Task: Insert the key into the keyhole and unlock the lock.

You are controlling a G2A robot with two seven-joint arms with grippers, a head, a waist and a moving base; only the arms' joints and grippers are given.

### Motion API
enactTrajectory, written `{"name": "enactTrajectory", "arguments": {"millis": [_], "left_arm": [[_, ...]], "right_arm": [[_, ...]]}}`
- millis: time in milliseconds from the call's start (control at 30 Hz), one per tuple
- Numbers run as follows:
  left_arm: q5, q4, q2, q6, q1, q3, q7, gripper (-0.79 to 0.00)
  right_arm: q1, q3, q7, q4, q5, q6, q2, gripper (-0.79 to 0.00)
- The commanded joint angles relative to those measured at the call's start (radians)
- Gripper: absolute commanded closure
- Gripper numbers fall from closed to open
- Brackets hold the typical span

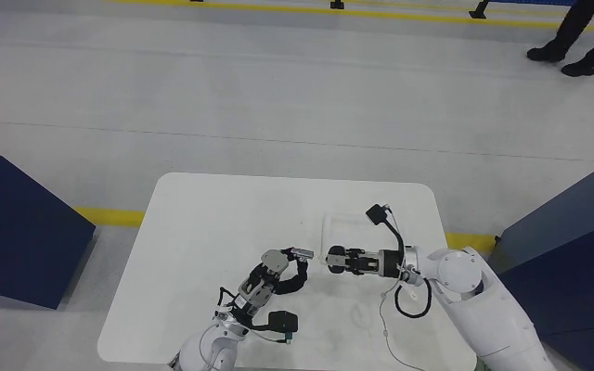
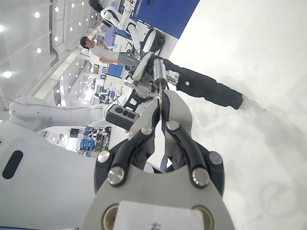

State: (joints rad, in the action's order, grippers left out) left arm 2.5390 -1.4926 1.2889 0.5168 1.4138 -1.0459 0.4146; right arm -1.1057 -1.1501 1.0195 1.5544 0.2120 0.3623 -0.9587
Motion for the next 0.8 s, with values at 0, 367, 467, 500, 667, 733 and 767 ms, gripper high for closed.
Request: {"name": "enactTrajectory", "arguments": {"millis": [0, 367, 467, 500, 667, 733, 767], "left_arm": [[0.0, 0.0, 0.0, 0.0, 0.0, 0.0, 0.0, 0.0], [0.0, 0.0, 0.0, 0.0, 0.0, 0.0, 0.0, 0.0], [0.0, 0.0, 0.0, 0.0, 0.0, 0.0, 0.0, 0.0], [0.0, 0.0, 0.0, 0.0, 0.0, 0.0, 0.0, 0.0], [0.0, 0.0, 0.0, 0.0, 0.0, 0.0, 0.0, 0.0], [0.0, 0.0, 0.0, 0.0, 0.0, 0.0, 0.0, 0.0], [0.0, 0.0, 0.0, 0.0, 0.0, 0.0, 0.0, 0.0]], "right_arm": [[0.003, 0.004, -0.004, 0.0, 0.004, -0.011, -0.002, 0.0], [0.012, 0.02, 0.04, -0.008, 0.097, -0.123, -0.008, 0.0], [0.013, 0.024, 0.058, -0.01, 0.123, -0.159, -0.009, 0.0], [0.013, 0.026, 0.065, -0.013, 0.14, -0.174, -0.01, 0.0], [0.024, 0.035, 0.105, -0.041, 0.221, -0.257, -0.015, 0.0], [0.033, 0.039, 0.124, -0.058, 0.259, -0.294, -0.017, 0.0], [0.038, 0.042, 0.132, -0.068, 0.275, -0.311, -0.019, 0.0]]}}
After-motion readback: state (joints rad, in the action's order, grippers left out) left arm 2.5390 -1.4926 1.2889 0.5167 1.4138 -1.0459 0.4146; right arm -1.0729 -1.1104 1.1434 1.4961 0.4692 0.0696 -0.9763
